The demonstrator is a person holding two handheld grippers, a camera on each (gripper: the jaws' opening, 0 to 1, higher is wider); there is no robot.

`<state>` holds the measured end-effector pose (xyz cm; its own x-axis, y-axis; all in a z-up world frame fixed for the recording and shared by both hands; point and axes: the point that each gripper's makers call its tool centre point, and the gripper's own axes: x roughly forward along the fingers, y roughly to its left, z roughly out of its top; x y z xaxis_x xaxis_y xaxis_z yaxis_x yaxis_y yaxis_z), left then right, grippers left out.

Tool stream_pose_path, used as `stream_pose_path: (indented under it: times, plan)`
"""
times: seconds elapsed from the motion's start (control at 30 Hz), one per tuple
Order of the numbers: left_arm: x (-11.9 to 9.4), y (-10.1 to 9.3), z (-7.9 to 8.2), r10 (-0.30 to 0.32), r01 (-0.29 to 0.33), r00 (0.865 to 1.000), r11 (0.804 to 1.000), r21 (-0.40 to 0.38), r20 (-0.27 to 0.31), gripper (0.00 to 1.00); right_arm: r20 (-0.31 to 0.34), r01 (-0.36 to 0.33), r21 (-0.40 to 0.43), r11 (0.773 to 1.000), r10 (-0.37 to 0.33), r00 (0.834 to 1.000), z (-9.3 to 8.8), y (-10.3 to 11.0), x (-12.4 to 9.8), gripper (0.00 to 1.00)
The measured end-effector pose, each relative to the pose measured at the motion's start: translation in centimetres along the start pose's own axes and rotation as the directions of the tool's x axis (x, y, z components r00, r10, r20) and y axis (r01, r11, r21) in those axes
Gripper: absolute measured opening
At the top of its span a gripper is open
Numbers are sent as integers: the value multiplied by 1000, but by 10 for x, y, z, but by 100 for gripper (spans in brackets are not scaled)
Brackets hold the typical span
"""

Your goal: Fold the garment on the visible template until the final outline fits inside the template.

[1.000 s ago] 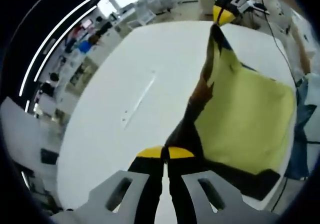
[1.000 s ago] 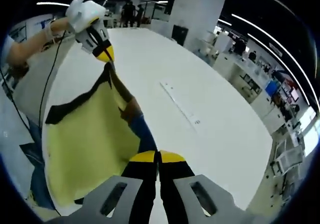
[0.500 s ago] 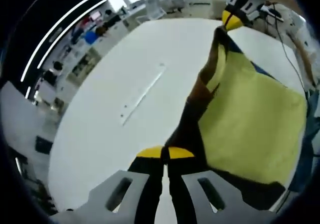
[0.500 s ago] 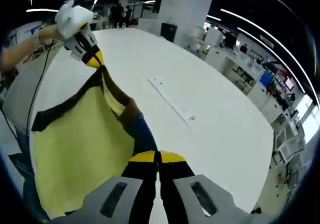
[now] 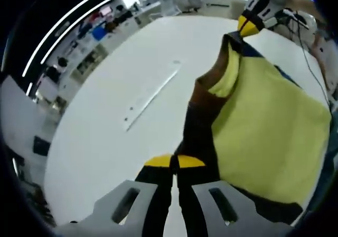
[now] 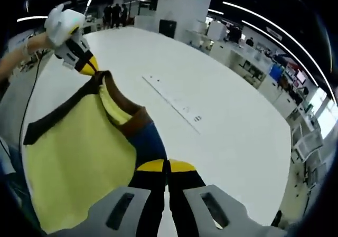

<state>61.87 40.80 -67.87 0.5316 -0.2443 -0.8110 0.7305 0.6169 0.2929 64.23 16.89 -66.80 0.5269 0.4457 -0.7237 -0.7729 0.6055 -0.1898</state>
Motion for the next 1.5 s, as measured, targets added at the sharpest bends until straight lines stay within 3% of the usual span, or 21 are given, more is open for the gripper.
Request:
stream_pose_path:
  times: [0.37,0.8,1.1,1.37,1.5]
  plan:
    - [31,2,-10,-18,18,1000,999,-36,-13,0,-20,-11,48,999,12,1000,-14,-8,30,1]
    - [66,11,-20,2,-3,1000,996,-84,-6,0,-44,10,119,993,-5,999,-35,-18,69,1]
    - [81,15,-24,-8,5,999,996,-85,-34,0,-69,8,135,991,1,998,-43,-17,80,1]
    - [84,13,-28,-19,16,998,997,-70,-52,0,-53,11,159,987,-3,999,-42,-17,78,2]
    - [83,10,-28,-34,29,998,996,-83,-54,5,-55,-1,156,988,10,998,-43,-14,76,7]
